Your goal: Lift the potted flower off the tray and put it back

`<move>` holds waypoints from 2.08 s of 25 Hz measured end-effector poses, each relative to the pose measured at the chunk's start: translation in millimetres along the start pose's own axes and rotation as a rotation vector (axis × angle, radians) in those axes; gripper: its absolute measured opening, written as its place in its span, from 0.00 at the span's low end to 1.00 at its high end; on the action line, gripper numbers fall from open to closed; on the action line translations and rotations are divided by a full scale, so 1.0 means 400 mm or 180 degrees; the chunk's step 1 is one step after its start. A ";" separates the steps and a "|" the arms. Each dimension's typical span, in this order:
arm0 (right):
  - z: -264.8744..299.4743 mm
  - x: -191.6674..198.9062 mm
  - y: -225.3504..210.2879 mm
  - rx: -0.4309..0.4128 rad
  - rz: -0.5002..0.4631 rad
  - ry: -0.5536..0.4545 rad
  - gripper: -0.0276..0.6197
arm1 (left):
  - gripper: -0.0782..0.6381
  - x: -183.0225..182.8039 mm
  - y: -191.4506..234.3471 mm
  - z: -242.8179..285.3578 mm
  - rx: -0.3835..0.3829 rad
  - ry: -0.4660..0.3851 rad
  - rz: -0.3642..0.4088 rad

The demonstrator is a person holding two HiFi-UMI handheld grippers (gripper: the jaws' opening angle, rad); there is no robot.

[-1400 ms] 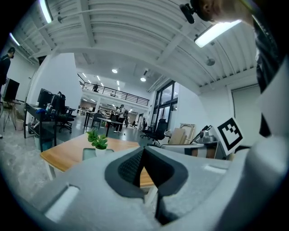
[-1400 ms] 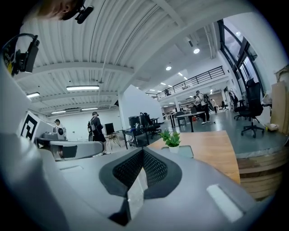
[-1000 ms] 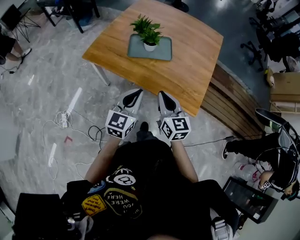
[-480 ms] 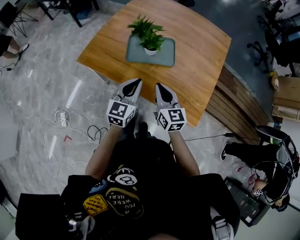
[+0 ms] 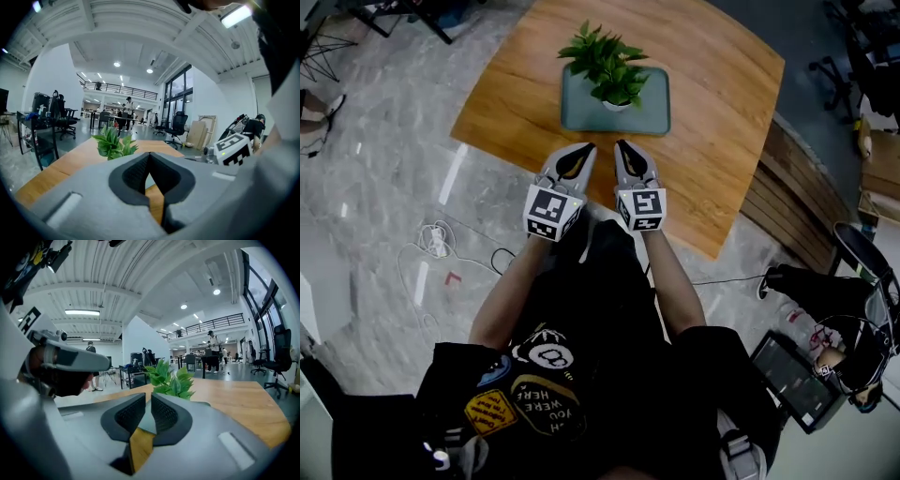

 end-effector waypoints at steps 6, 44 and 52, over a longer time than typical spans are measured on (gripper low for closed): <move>0.150 0.141 -0.124 0.0338 0.0084 0.0254 0.37 | 0.11 0.033 0.093 0.068 -0.0059 0.0114 -0.0075; 0.390 0.161 -0.290 0.0403 -0.0011 -0.0348 0.85 | 0.11 0.064 0.122 0.119 -0.0251 0.0126 -0.0329; 0.337 0.065 -0.256 0.0265 -0.0103 -0.0581 0.85 | 0.11 0.065 0.151 0.106 -0.0358 0.0111 -0.0315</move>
Point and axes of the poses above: the fingertips, and each gripper's own axes: z forward along the fingers, y to its left, x out of its underside, the point moved 6 cm from there along -z, backward along the fingers, and after that the axes turned 9 degrees about -x, right-handed, at the moved point
